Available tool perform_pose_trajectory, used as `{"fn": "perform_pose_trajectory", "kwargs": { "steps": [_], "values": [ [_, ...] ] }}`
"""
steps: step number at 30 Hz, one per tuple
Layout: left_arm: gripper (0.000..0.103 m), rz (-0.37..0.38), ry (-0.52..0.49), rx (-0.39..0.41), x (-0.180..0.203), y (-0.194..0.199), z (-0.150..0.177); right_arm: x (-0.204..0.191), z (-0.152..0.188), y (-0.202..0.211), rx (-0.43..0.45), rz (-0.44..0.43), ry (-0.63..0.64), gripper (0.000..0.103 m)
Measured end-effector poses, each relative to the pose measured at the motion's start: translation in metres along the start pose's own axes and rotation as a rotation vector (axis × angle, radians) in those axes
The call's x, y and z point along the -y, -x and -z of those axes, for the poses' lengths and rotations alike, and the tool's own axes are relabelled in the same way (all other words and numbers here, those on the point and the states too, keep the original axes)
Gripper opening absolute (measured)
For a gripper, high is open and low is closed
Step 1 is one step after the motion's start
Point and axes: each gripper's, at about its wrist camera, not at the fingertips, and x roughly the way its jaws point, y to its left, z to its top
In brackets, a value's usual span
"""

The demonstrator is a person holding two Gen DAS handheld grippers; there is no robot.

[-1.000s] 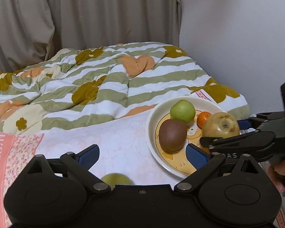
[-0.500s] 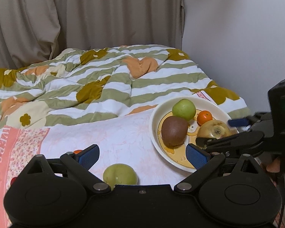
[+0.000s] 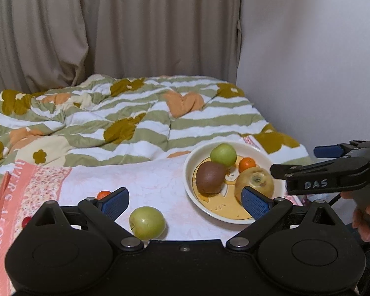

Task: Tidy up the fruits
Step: 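Release the kiwi into the bowl while the right tool lowers the yellow apple in, then withdraw both tools from the bowl back over the remaining fruits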

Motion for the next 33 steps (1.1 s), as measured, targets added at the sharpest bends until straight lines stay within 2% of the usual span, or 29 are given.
{"fn": "perform_pose_trajectory", "kwargs": {
  "steps": [4,10,17,21,27,33],
  "values": [
    [0.100,-0.025,0.025,0.043,0.000,0.031,0.007,-0.001,-0.001,0.035,0.038,-0.011,0.003,0.103],
    [0.100,-0.105,0.052,0.084,-0.013,0.077,0.023,-0.010,0.003,0.076,0.078,-0.051,0.019,0.103],
    [0.100,-0.195,0.099,0.107,-0.052,0.114,0.041,-0.036,0.010,0.102,0.103,-0.085,0.029,0.103],
    [0.100,-0.221,0.117,0.117,-0.081,0.126,0.050,-0.058,0.016,0.109,0.099,-0.090,0.006,0.103],
    [0.100,-0.195,0.117,0.103,-0.128,0.126,0.058,-0.105,0.027,0.112,0.085,-0.078,-0.033,0.103],
    [0.100,-0.161,0.081,0.087,-0.168,0.117,0.062,-0.155,0.039,0.101,0.033,-0.052,-0.084,0.103]
  ]
}}
